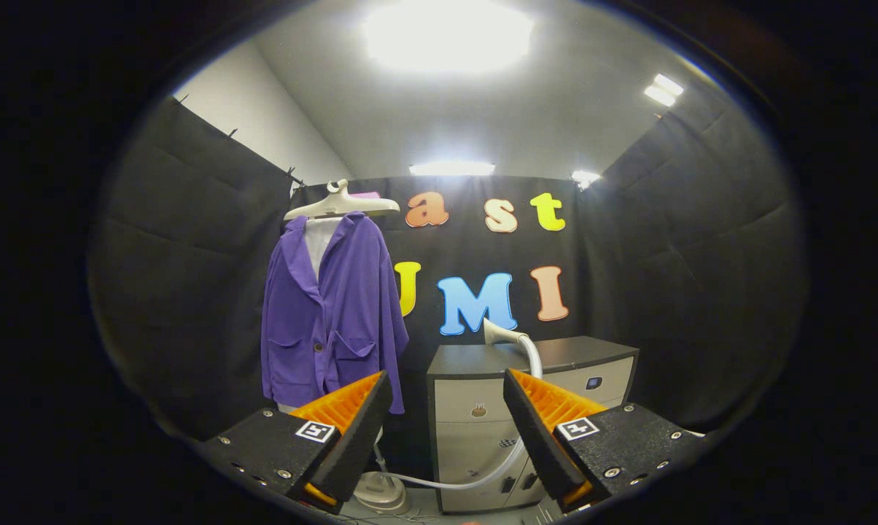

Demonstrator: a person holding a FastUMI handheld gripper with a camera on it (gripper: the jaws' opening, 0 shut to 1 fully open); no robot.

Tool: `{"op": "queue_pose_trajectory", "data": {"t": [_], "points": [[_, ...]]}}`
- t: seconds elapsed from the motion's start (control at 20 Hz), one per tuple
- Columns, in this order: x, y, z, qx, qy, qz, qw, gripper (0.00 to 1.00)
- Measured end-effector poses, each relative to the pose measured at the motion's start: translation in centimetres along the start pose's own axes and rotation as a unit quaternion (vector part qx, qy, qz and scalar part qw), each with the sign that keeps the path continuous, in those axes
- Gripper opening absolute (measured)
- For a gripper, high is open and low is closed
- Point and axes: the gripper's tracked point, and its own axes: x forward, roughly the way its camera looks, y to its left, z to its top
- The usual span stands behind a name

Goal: Iron the clothes twice with a garment steamer, once on the left side and once on the right side.

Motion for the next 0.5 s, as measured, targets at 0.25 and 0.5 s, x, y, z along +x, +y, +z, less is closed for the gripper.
{"op": "queue_pose_trajectory", "data": {"t": [0.25, 0.5], "points": [[1.6, -0.6, 1.8, 0.01, -0.012, 0.008, 1.0, 0.94], [6.1, -2.3, 4.0, -0.014, -0.025, 0.018, 0.999, 0.94]]}}
